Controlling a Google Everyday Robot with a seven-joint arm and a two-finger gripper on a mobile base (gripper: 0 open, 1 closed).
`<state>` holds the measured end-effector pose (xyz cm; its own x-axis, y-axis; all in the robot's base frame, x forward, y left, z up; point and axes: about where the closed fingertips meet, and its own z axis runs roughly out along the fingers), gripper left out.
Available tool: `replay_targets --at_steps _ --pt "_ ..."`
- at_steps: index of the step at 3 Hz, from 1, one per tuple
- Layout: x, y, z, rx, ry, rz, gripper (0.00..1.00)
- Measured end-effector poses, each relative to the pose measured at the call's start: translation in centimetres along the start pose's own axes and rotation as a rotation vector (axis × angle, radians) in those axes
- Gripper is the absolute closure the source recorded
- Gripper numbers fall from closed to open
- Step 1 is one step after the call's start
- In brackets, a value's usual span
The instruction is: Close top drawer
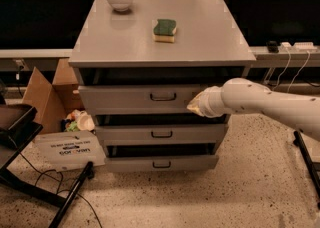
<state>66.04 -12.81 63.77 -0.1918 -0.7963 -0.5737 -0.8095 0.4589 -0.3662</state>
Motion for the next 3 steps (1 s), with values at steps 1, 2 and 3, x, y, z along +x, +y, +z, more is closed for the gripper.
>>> replay_targets --at_steps 1,2,3 --pt "0.00 0.00 0.00 0.000 0.000 0.000 0.73" --pt "0.00 0.00 0.00 0.000 0.000 0.000 0.50" --pt "0.00 0.01 0.01 0.000 0.000 0.000 0.19"
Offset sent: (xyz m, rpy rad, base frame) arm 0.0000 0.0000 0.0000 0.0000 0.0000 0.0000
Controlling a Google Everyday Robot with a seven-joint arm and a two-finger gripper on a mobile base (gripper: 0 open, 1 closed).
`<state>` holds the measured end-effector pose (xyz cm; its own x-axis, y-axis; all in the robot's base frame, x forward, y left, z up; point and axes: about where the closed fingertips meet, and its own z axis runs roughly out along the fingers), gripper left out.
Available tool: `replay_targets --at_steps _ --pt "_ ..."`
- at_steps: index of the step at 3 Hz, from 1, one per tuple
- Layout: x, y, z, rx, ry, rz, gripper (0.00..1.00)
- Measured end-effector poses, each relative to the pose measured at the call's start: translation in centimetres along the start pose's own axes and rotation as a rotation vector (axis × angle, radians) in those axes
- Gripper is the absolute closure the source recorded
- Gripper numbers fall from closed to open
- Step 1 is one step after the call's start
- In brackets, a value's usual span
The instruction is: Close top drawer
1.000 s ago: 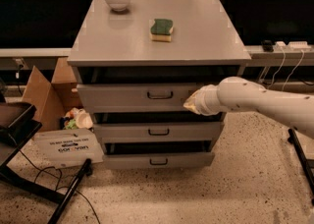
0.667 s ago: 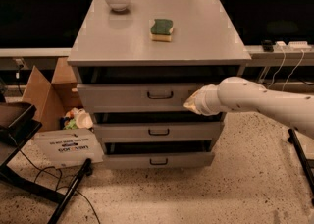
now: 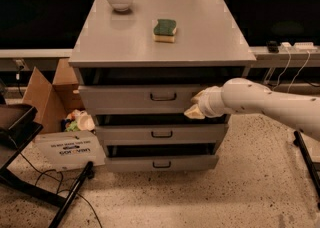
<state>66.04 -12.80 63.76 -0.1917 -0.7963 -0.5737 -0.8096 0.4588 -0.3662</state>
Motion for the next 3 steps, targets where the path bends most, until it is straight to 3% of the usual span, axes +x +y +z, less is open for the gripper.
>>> replay_targets --at_steps 1,2,3 --pt "0.00 0.00 0.00 0.000 0.000 0.000 0.00" --pt "0.00 0.00 0.00 0.000 0.000 0.000 0.00" --pt "0.00 0.00 0.00 0.000 0.000 0.000 0.19"
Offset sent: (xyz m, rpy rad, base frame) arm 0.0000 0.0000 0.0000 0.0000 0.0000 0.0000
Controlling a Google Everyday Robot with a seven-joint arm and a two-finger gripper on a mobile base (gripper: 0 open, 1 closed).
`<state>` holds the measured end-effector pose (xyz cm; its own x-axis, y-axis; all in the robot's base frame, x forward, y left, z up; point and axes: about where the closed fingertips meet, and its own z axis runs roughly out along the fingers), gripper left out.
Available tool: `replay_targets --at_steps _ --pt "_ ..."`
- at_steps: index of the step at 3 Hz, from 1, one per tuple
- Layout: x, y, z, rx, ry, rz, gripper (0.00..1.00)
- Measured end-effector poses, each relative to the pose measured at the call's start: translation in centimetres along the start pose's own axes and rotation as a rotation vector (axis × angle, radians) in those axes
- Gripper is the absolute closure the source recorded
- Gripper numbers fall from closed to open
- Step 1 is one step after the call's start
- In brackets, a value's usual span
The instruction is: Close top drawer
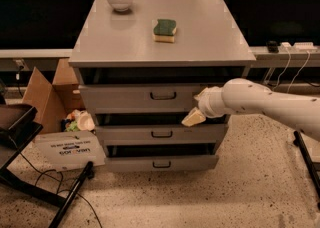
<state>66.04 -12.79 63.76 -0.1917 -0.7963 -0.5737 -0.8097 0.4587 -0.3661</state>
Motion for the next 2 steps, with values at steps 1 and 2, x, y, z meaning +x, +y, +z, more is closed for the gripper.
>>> replay_targets --at_steps 1,2 --pt "0.0 0.4 -0.2 0.000 0.000 0.000 0.43" --pt "-0.7 1.3 -2.9 0.001 0.057 -0.035 0.66"
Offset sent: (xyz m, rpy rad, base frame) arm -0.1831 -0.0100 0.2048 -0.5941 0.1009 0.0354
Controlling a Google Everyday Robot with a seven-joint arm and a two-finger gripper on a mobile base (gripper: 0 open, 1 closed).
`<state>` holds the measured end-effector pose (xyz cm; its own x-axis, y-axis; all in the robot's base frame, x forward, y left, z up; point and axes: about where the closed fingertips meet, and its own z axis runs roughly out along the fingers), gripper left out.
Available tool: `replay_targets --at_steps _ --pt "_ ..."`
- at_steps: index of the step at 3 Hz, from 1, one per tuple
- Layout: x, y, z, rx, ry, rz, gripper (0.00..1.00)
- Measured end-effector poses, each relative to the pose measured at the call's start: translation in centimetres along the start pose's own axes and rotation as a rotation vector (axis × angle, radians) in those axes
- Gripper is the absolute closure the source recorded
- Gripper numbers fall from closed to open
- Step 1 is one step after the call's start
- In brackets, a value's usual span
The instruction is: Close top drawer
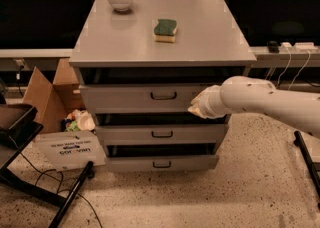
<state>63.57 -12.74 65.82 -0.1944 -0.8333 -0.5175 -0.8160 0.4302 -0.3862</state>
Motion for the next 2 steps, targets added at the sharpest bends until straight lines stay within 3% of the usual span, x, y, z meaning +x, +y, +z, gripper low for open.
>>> replay_targets --at_steps 1,2 --pt "1.9 2.8 -4.6 -0.038 0.175 -0.063 0.89" --pt "-0.9 2.9 -9.4 -0.019 0.292 -0.144 1.00"
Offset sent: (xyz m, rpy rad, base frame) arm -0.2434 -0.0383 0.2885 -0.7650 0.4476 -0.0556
